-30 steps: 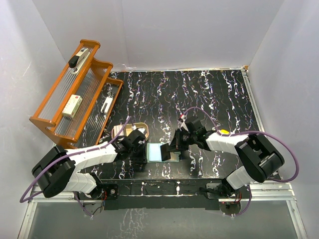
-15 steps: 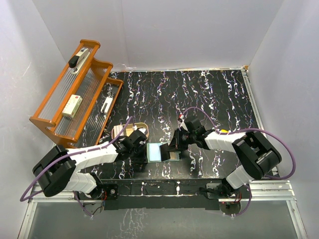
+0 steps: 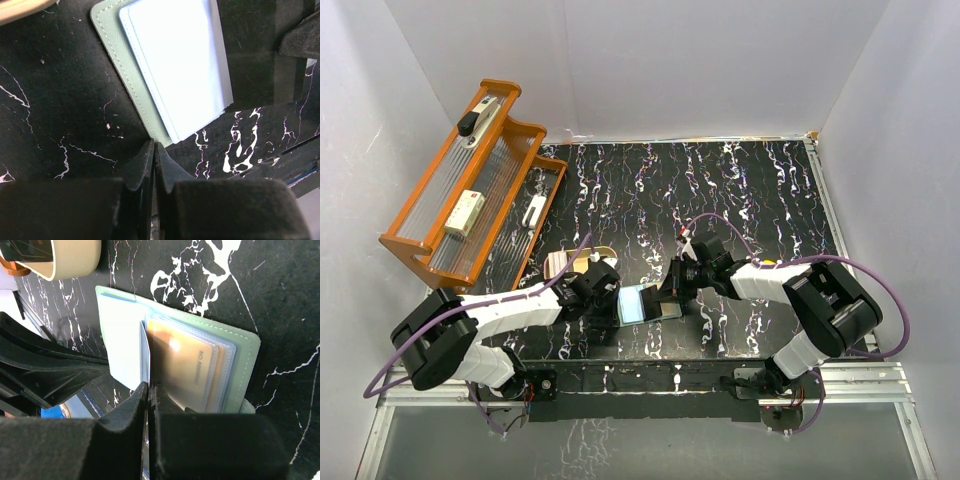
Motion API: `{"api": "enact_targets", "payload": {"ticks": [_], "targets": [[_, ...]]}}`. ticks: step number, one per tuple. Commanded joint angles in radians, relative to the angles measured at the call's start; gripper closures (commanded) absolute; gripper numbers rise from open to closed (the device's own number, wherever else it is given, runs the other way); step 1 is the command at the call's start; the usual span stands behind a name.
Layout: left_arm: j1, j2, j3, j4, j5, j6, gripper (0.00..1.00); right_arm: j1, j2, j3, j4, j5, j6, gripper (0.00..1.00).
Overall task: Put the credit cards into the card holder
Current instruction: Insert the credit card into the card holder.
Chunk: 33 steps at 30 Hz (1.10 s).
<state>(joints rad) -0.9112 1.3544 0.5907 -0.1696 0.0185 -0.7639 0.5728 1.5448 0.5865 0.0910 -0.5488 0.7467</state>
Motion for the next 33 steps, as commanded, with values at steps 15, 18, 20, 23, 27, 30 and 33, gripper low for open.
{"api": "enact_targets", "payload": {"ticks": [15, 18, 20, 23, 27, 30, 33], "targets": [[-0.032, 0.047, -0.033, -0.005, -0.035, -0.021, 1.00, -0.038, 0.027, 0.006, 0.082, -0.055, 0.004, 1.00], [-0.033, 0.054, -0.032, -0.004, -0.037, -0.021, 1.00, -0.046, 0.036, 0.006, 0.108, -0.073, 0.020, 1.00], [-0.034, 0.058, -0.031, -0.006, -0.038, -0.021, 1.00, -0.055, 0.044, -0.001, 0.140, -0.101, 0.043, 1.00], [-0.036, 0.054, -0.033, -0.015, -0.045, -0.021, 1.00, -0.063, 0.051, -0.003, 0.161, -0.117, 0.055, 1.00], [-0.036, 0.049, -0.032, -0.016, -0.051, -0.023, 1.00, -0.064, 0.063, 0.003, 0.147, -0.114, 0.049, 1.00], [-0.038, 0.058, -0.030, -0.012, -0.049, -0.020, 1.00, -0.064, 0.069, 0.007, 0.140, -0.106, 0.042, 1.00], [-0.037, 0.071, -0.026, -0.009, -0.046, -0.017, 1.00, -0.064, 0.084, 0.013, 0.142, -0.105, 0.039, 1.00]]}}
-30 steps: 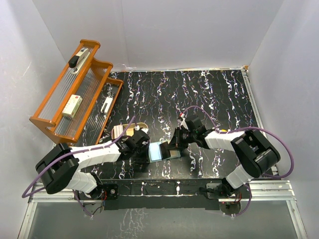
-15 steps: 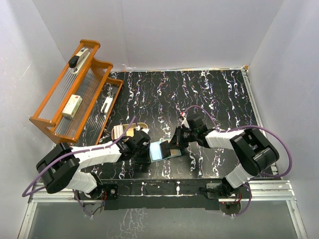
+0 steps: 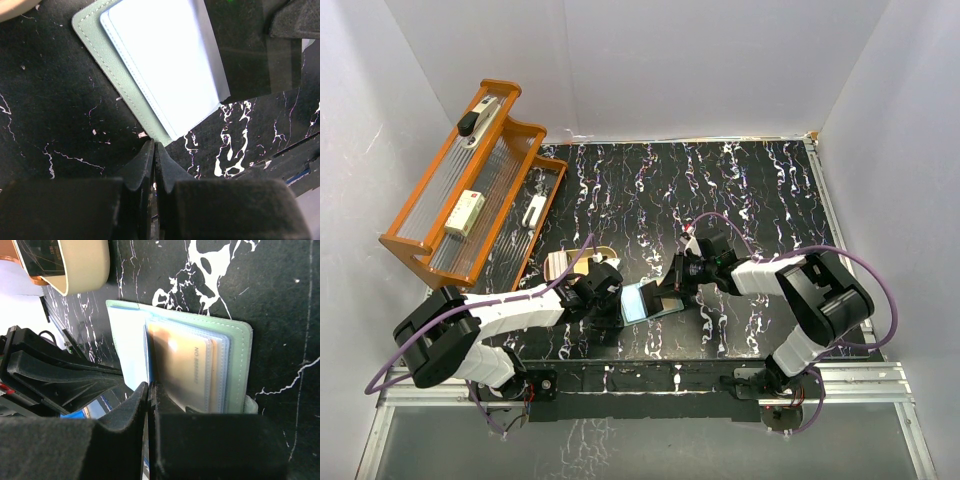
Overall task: Put the credit cards into the card holder
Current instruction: Insert the credit card into the card holder.
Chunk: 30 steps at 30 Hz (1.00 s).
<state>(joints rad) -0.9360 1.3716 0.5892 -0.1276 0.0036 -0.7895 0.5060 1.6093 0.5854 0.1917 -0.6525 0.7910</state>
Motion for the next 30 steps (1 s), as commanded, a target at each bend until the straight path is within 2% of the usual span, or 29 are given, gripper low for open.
{"api": "enact_targets", "payload": {"ticks": [1, 4, 8, 11, 15, 18, 22, 30], "targets": [[-0.012, 0.056, -0.025, -0.049, -0.031, 0.008, 1.00, 0.004, 0.026, 0.016, 0.041, 0.000, -0.006, 1.00], [-0.015, 0.058, -0.029, -0.044, -0.030, 0.006, 1.00, 0.003, 0.038, 0.017, 0.045, 0.009, -0.004, 0.96], [-0.017, 0.051, -0.030, -0.047, -0.032, 0.003, 0.99, 0.003, 0.027, 0.027, 0.019, 0.044, -0.014, 0.77], [-0.018, 0.045, -0.029, -0.051, -0.034, 0.004, 0.99, 0.003, 0.008, 0.053, -0.062, 0.095, -0.061, 0.74], [-0.019, 0.041, -0.027, -0.058, -0.039, 0.004, 0.99, 0.003, -0.005, 0.063, -0.116, 0.127, -0.095, 0.85], [-0.020, 0.041, -0.031, -0.049, -0.039, 0.001, 0.99, 0.003, -0.008, 0.060, -0.104, 0.128, -0.096, 0.94], [-0.024, 0.051, -0.040, -0.037, -0.028, -0.004, 0.99, 0.003, -0.007, 0.056, -0.059, 0.101, -0.072, 1.00], [-0.031, 0.085, -0.039, -0.026, -0.026, -0.004, 0.99, 0.003, 0.024, 0.047, 0.015, 0.061, -0.024, 1.00]]}}
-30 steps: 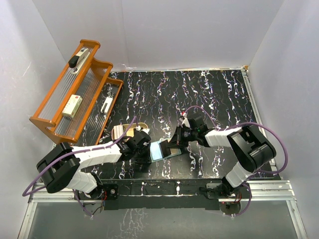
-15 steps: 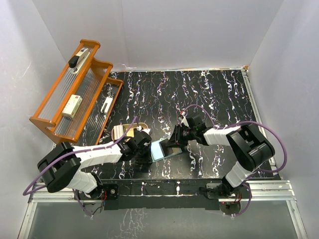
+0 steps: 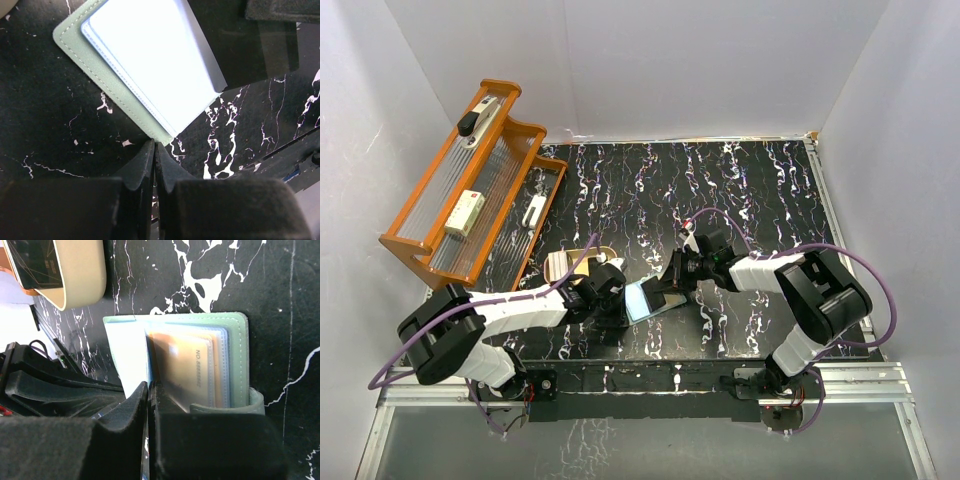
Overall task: Put the credit cards into the card holder
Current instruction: Insert the credit card into the card holder.
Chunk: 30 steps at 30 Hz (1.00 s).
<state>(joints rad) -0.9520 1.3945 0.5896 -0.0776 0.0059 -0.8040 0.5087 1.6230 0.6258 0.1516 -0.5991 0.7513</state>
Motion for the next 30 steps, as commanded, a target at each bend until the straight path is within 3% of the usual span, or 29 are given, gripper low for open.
{"api": "enact_targets", "payload": {"ticks": [1, 13, 24, 30], "targets": [[-0.017, 0.062, -0.040, -0.074, -0.030, 0.009, 0.99, 0.001, 0.011, 0.007, 0.059, 0.008, 0.020, 1.00], [-0.021, 0.053, -0.040, -0.090, -0.043, 0.007, 0.98, 0.001, 0.058, 0.013, 0.072, -0.036, 0.000, 0.99], [-0.024, 0.041, -0.045, -0.090, -0.047, 0.000, 0.98, 0.006, 0.059, 0.084, -0.133, 0.089, -0.111, 0.75], [-0.025, 0.043, -0.042, -0.090, -0.049, 0.002, 0.97, 0.020, 0.042, 0.109, -0.199, 0.159, -0.145, 0.71]]}}
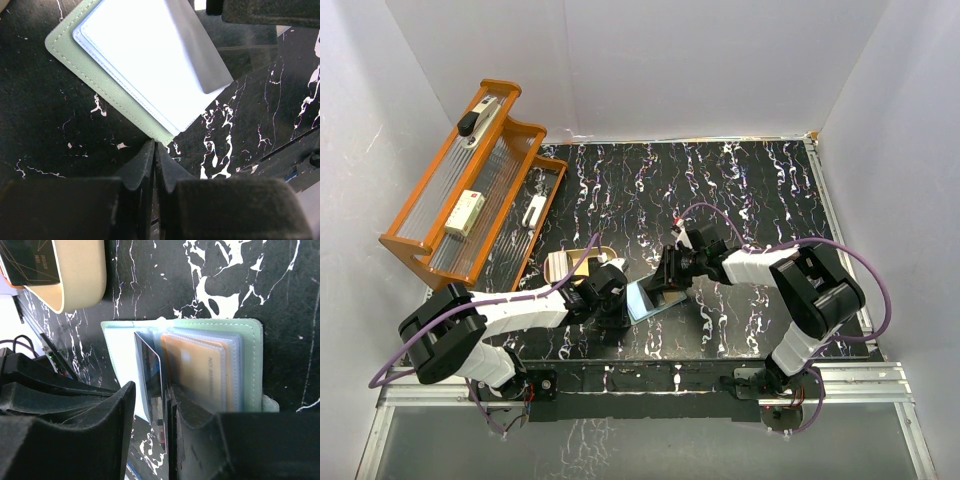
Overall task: Put the credit cards into the card holder
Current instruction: Insert the credit card into the card holder.
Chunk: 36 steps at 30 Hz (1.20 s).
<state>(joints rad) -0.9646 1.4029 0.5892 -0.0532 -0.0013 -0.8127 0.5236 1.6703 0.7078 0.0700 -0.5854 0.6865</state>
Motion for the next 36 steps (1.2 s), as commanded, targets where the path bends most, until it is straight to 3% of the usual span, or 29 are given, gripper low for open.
{"api": "enact_targets", "payload": {"ticks": [1, 8, 15, 22, 24, 29, 36], "targets": [[-0.013, 0.036, -0.042, -0.113, -0.041, 0.010, 0.97, 0.011, -0.002, 0.032, -0.129, 0.155, -0.091, 0.71], [-0.016, 0.039, -0.031, -0.108, -0.038, 0.018, 0.97, 0.053, 0.029, 0.039, -0.138, 0.139, -0.143, 0.69], [-0.017, 0.040, -0.034, -0.112, -0.046, 0.016, 0.96, 0.062, -0.009, 0.122, -0.301, 0.270, -0.204, 0.65], [-0.017, 0.028, -0.046, -0.109, -0.049, 0.008, 0.96, 0.062, 0.003, 0.145, -0.344, 0.297, -0.208, 0.66], [-0.018, 0.031, -0.046, -0.107, -0.050, 0.010, 0.96, 0.062, 0.015, 0.139, -0.329, 0.293, -0.206, 0.68], [-0.017, 0.043, -0.038, -0.128, -0.058, 0.012, 0.96, 0.062, 0.039, 0.129, -0.311, 0.257, -0.215, 0.84], [-0.017, 0.029, -0.037, -0.132, -0.067, 0.012, 0.96, 0.062, 0.040, 0.141, -0.371, 0.252, -0.262, 0.89]]}}
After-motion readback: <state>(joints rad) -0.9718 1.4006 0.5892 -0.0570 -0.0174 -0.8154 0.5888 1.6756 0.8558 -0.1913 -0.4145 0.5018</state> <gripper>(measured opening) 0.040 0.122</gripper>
